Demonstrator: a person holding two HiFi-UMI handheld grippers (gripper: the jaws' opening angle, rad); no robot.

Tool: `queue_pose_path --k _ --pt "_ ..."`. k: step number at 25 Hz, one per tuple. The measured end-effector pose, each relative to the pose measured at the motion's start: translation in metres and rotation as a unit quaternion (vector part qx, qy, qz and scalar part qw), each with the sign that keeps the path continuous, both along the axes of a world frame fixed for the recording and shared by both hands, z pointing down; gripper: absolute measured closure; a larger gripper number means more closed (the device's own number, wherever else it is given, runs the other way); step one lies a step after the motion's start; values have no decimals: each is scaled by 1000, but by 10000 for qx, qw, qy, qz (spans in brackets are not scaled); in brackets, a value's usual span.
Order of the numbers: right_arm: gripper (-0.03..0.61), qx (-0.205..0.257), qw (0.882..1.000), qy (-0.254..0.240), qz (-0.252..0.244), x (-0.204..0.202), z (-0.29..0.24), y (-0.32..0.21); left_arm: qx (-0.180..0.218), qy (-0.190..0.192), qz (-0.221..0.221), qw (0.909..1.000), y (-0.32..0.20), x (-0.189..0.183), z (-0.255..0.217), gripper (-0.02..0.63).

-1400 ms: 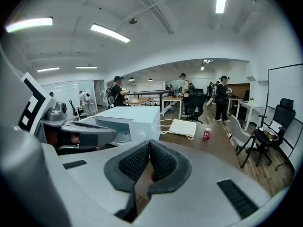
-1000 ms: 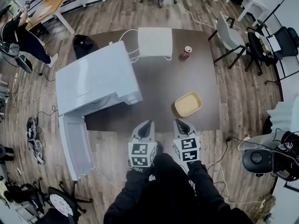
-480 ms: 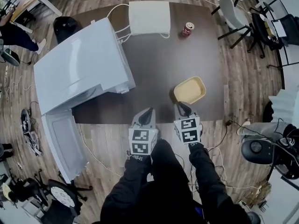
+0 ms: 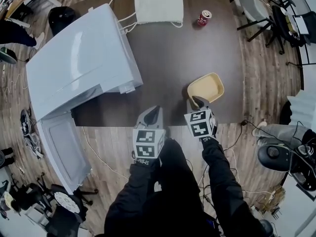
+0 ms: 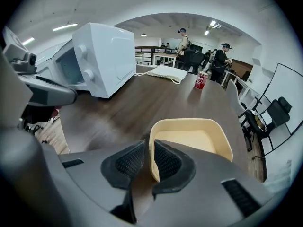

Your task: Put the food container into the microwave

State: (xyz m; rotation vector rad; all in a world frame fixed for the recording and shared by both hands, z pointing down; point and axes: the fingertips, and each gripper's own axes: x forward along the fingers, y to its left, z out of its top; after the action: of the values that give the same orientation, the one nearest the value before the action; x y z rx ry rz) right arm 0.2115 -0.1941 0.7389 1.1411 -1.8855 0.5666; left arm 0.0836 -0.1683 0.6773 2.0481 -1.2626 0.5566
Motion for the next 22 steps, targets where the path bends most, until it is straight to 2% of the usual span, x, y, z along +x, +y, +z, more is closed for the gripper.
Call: queue_pose_path --k 7,14,22 --pt "519 -192 9988 410 -202 2 19 0 -100 -38 -87 9999 2 -9 7 580" --pt "540 78 9968 694 -395 0 10 1 -66 -48 -185 9998 5 -19 3 580" --pt "543 523 9920 879 -733 -17 -28 10 30 -72 -309 9995 14 -26 -12 580"
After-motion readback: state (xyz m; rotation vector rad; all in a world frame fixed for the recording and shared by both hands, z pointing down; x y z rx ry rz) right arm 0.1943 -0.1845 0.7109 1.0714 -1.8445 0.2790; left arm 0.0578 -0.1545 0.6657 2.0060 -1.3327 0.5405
